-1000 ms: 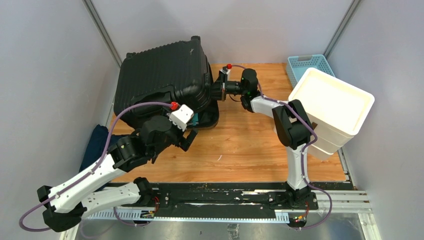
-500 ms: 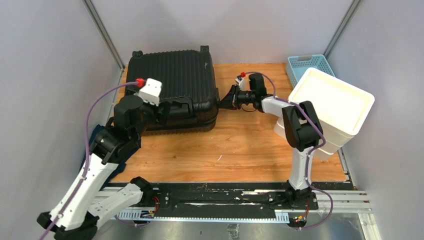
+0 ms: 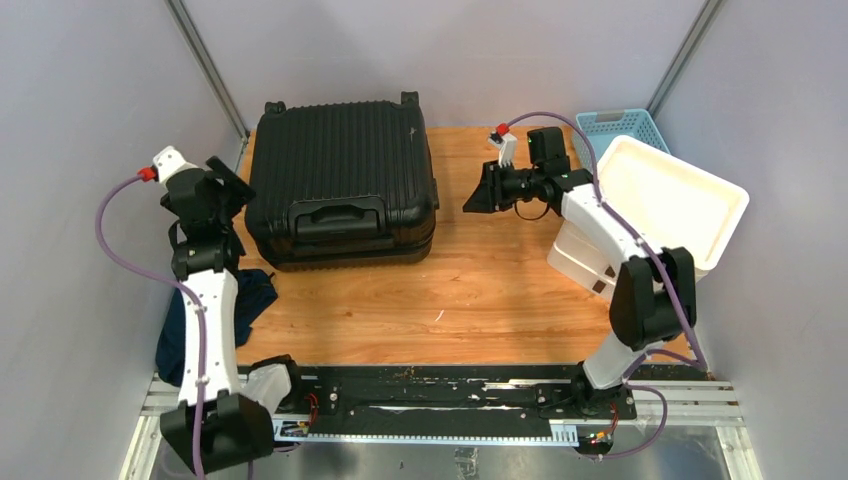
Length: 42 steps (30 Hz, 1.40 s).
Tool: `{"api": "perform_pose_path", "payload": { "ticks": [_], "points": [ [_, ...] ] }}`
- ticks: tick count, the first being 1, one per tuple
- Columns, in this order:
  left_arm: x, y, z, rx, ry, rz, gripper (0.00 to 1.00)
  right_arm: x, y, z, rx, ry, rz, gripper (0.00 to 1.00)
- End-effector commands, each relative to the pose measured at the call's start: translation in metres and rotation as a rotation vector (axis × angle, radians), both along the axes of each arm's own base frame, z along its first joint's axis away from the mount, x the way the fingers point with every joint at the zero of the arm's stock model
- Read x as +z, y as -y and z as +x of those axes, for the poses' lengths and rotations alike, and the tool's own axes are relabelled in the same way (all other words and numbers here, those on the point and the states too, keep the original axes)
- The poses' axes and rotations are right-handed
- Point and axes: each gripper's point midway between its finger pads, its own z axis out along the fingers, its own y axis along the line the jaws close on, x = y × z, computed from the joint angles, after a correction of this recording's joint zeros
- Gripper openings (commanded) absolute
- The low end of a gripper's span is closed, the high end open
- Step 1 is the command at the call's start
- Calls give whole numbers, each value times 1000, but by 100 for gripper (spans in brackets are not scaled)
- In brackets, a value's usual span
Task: Open, take out, and arrange the luggage
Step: Unzip the luggage at the center of the board.
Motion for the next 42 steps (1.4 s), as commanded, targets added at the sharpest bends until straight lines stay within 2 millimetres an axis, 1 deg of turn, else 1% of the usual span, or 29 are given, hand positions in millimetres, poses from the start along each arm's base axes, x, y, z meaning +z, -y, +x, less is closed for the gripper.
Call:
{"api": "perform_pose_path", "payload": {
  "ticks": [1, 4, 5, 7, 9, 11, 13, 16, 24, 27, 29, 30, 32, 34, 35, 36, 37, 39, 40, 42],
  "points": [
    [-33, -19, 27, 56, 21, -170, 70, 13, 19, -33, 128, 162, -72, 34],
    [-75, -17, 39, 22, -65, -248, 42, 25, 22, -45, 160, 217, -53, 34],
    [-90, -14, 41, 7, -94, -273, 40, 28, 22, -47, 165, 229, -47, 34],
    [-110, -7, 39, -17, -118, -311, 34, 32, 23, -49, 173, 238, -35, 35],
    [-122, 5, 33, -59, -130, -350, 31, 33, 23, -50, 180, 236, -21, 34],
    [-129, 23, 27, -123, -124, -400, 30, 34, 24, -50, 183, 235, -14, 35],
    [-129, 44, 20, -203, -95, -457, 28, 34, 25, -50, 183, 236, -12, 35],
    [-119, 78, 10, -325, -30, -535, 28, 35, 28, -50, 184, 247, -15, 35],
    [-109, 168, -15, -609, -89, -499, 31, 44, 31, -54, 218, 315, -27, 36],
    [-105, 206, -23, -725, -106, -468, 32, 53, 31, -60, 263, 375, -18, 37],
    [-108, 229, -28, -799, -137, -447, 33, 61, 29, -65, 292, 415, 1, 38],
    [-111, 243, -31, -852, -156, -439, 33, 66, 28, -67, 307, 433, 14, 39],
    [-115, 261, -33, -924, -191, -412, 34, 76, 26, -73, 333, 466, 37, 39],
    [-112, 271, -35, -991, -204, -365, 34, 84, 25, -78, 349, 494, 51, 40],
    [-108, 271, -37, -1012, -202, -322, 35, 88, 25, -80, 355, 510, 55, 41],
    [-104, 267, -41, -1021, -201, -271, 35, 91, 25, -82, 360, 522, 58, 41],
    [-98, 260, -43, -1025, -174, -195, 36, 94, 25, -84, 362, 534, 60, 42],
    [-87, 249, -53, -1023, -113, -104, 39, 97, 24, -88, 378, 545, 76, 43],
    [-77, 246, -61, -1030, -54, -68, 43, 100, 23, -90, 388, 542, 93, 44],
    [-81, 245, -69, -1044, 14, -59, 57, 107, 19, -97, 421, 533, 136, 46]
  ]
}}
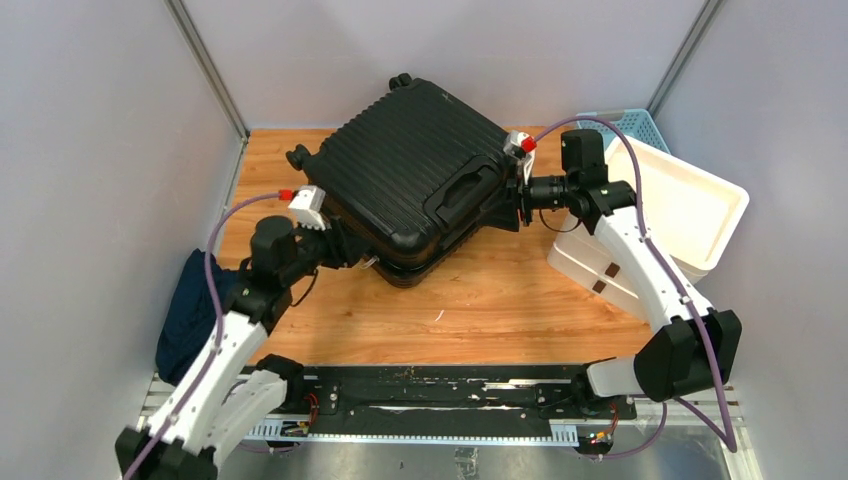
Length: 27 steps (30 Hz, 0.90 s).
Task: Open, take out, and arrange the luggage
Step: Unzip the luggage at the center of the board.
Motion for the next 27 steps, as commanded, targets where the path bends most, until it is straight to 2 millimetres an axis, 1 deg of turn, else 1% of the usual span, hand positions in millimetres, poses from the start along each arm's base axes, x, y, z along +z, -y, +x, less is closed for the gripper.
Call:
{"api": "perform_pose_path", "payload": {
  "ticks": [1, 2, 3, 4, 5, 7, 9, 10, 11, 12, 14, 17, 20, 21, 22, 24, 26, 27],
  "points": [
    [12, -5, -19, -45, 222, 20, 64, 26, -5, -18, 110, 29, 81, 46],
    [4, -1, -20, -53, 230, -24, 70, 28, -7, -22, 135, 24, 96, 47],
    [-4, 2, -19, -43, 226, -73, 72, 29, -7, -25, 151, 23, 106, 47],
    [-16, 2, -17, -27, 202, -91, 73, 28, -7, -28, 160, 26, 110, 47],
    [-27, 1, -14, -7, 175, -92, 78, 25, -7, -30, 167, 32, 110, 47],
    [-45, -2, -8, 15, 140, -59, 81, 17, -5, -34, 174, 47, 105, 50],
    [-55, -6, -4, 30, 136, -27, 84, 8, -3, -37, 177, 59, 98, 53],
    [-58, -9, -2, 46, 146, -14, 86, 3, -2, -37, 177, 55, 95, 54],
    [-65, -13, -2, 65, 146, -3, 88, -1, -2, -37, 177, 49, 94, 54],
    [-67, -16, -2, 78, 155, -13, 90, -5, -2, -35, 177, 39, 93, 54],
    [-68, -19, -2, 98, 167, -92, 91, -12, -3, -33, 178, 17, 92, 54],
    [-69, -26, -3, 147, 148, -275, 90, -19, -4, -31, 181, -13, 92, 54],
    [-73, -30, -2, 204, 50, -430, 89, -24, -4, -31, 184, -26, 91, 54],
    [-73, -29, 0, 221, 14, -484, 85, -26, -4, -30, 185, -31, 90, 54],
    [-78, -27, 0, 237, -37, -530, 81, -28, -5, -30, 186, -37, 91, 54],
    [-67, -24, 2, 241, -52, -649, 74, -31, -5, -29, 187, -49, 91, 54],
    [-56, -24, 5, 250, -37, -741, 69, -33, -5, -29, 187, -54, 90, 54],
    [-63, -26, 4, 280, -66, -775, 66, -34, -5, -29, 186, -55, 89, 54]
  ]
}}
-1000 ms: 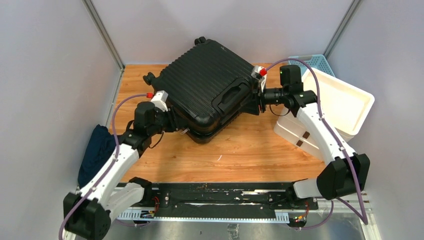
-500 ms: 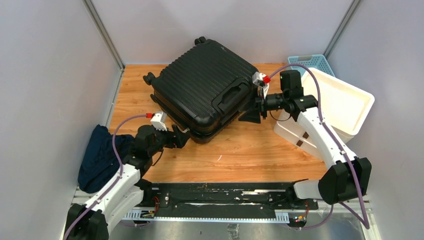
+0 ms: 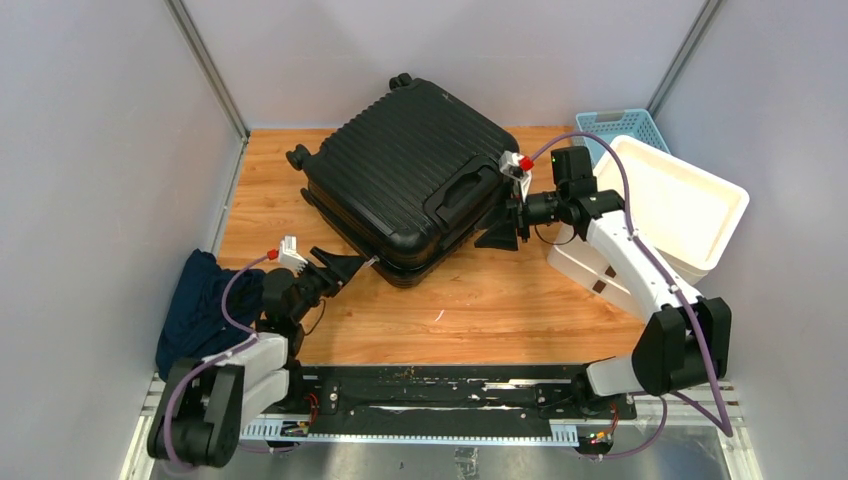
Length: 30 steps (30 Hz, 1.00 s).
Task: Open, take out, and arrange the luggage
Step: Unzip the luggage at the center of the board.
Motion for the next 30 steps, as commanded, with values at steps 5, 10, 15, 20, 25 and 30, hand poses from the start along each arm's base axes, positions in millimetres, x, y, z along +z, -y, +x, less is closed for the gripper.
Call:
{"api": "perform_pose_path", "payload": {
  "ticks": [5, 10, 15, 20, 25, 30],
  "points": [
    [30, -1, 16, 99, -14, -384, 61, -8, 2, 0, 16, -8, 14, 54],
    [10, 5, 17, 153, -124, -475, 47, -10, 2, 1, 15, -10, 11, 54],
    [-1, 30, 13, 151, -211, -564, 48, -10, 3, 1, 12, -9, 8, 54],
    [-22, 19, 9, 262, -287, -606, 49, -11, 4, 2, 11, -8, 8, 54],
    [-14, 9, 15, 320, -248, -631, 41, -11, 4, 0, 18, -12, 13, 54],
    [-10, 9, 20, 329, -236, -649, 19, -10, 4, -1, 22, -9, 15, 54]
  ]
}}
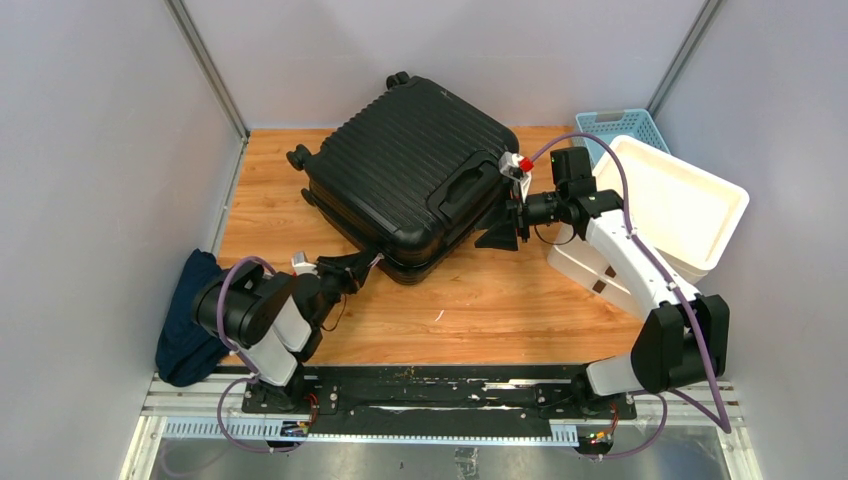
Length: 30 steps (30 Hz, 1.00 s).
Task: Open, take out, and arrange the luggage
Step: Unzip the luggage at the center of the board.
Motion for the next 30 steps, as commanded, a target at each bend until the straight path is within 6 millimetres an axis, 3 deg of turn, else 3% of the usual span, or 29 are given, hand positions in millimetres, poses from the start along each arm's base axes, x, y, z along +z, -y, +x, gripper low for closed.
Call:
{"api": "perform_pose_path", "payload": {
  "ticks": [1, 5, 17, 19, 23, 28, 30],
  "points": [
    [-12, -20, -8, 95, -44, 3, 13, -3, 3, -4, 18, -10, 17, 54],
    [-8, -19, -9, 89, -27, 1, 0, -3, 4, -4, 17, -6, 17, 54],
    [16, -25, -20, 91, 97, 76, 0, -1, 7, -3, -1, 28, -12, 54],
    [18, -21, -21, 66, 132, 121, 4, 0, 8, -2, -8, 44, -21, 54],
    [26, -5, -29, -58, 267, 299, 28, 2, 9, -3, -13, 60, -30, 54],
    [-1, 2, -44, -210, 287, 601, 42, 2, 9, -3, -12, 63, -32, 55],
    [3, -2, -44, -250, 316, 771, 46, 2, 10, -4, -11, 66, -33, 55]
  ]
}}
